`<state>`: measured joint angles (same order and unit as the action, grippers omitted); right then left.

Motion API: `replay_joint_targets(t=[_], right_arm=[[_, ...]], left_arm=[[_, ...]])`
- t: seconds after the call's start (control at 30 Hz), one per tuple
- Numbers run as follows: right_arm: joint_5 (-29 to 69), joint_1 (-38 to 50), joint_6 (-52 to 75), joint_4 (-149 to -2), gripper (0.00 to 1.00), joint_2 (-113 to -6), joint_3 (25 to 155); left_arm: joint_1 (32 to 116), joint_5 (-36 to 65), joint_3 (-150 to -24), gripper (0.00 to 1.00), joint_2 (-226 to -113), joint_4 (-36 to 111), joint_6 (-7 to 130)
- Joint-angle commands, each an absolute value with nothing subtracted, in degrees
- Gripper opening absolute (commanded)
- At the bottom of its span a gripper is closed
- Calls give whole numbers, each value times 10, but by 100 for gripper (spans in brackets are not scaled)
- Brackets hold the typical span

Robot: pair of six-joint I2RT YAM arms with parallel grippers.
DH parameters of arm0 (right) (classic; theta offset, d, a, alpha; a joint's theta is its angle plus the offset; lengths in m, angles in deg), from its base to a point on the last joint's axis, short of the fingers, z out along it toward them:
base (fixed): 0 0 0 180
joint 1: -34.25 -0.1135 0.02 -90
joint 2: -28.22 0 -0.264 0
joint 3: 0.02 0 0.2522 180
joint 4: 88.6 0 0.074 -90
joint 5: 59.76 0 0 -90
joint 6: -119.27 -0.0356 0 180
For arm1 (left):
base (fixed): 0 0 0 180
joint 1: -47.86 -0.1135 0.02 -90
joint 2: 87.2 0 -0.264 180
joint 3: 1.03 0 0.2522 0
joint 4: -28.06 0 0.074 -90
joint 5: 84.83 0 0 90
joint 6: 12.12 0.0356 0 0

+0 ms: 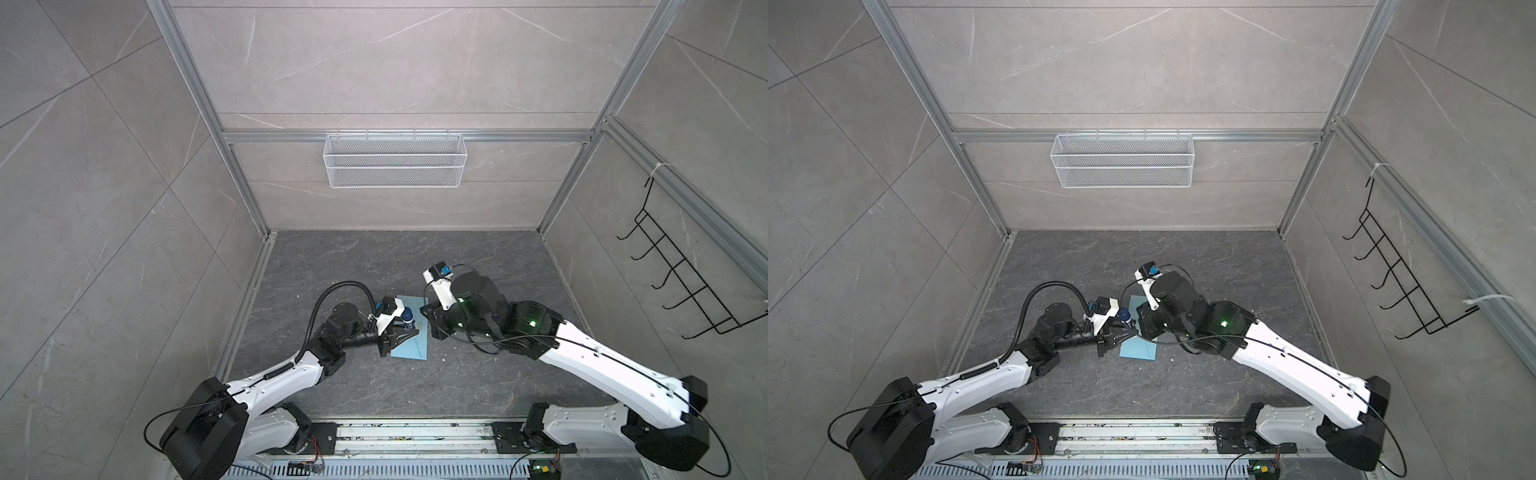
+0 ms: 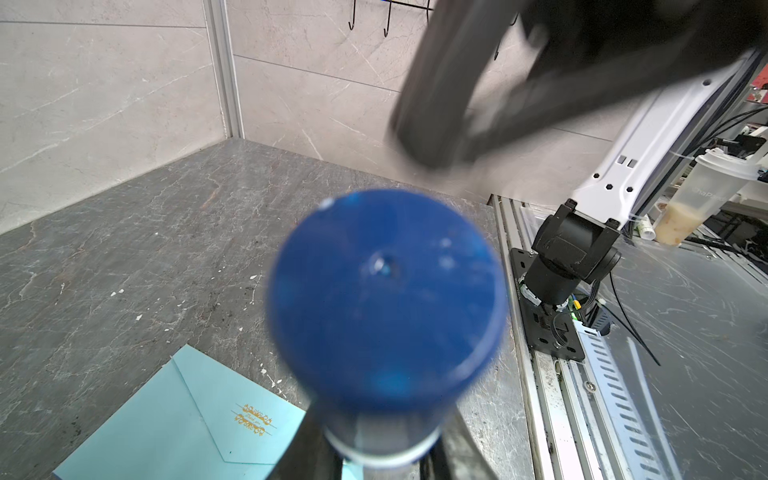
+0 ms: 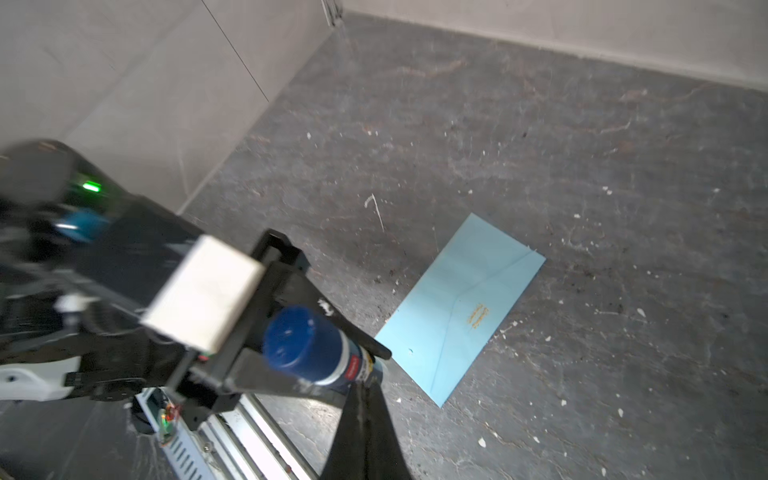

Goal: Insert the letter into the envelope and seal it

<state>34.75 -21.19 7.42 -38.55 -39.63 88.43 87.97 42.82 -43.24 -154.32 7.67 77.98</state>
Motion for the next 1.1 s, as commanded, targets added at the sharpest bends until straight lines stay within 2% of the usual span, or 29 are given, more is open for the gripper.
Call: replay_joint_targets(t=[0.0,0.23,0.57,1.07], right_arm=[[306,-215,69,-444,0,-388,890],[301,-217,68,-425,0,-447,927],[310,-224,70,-414,0,-478,929],[352,-227,-1,-384,0,-495,849]], left_arm=[[878,430,-458,0,-1547,38,771],[878,435,-467,0,-1552,35,767],[878,435,-467,0,-1549,31,763],[877,421,-462,0,-1527,9,765]])
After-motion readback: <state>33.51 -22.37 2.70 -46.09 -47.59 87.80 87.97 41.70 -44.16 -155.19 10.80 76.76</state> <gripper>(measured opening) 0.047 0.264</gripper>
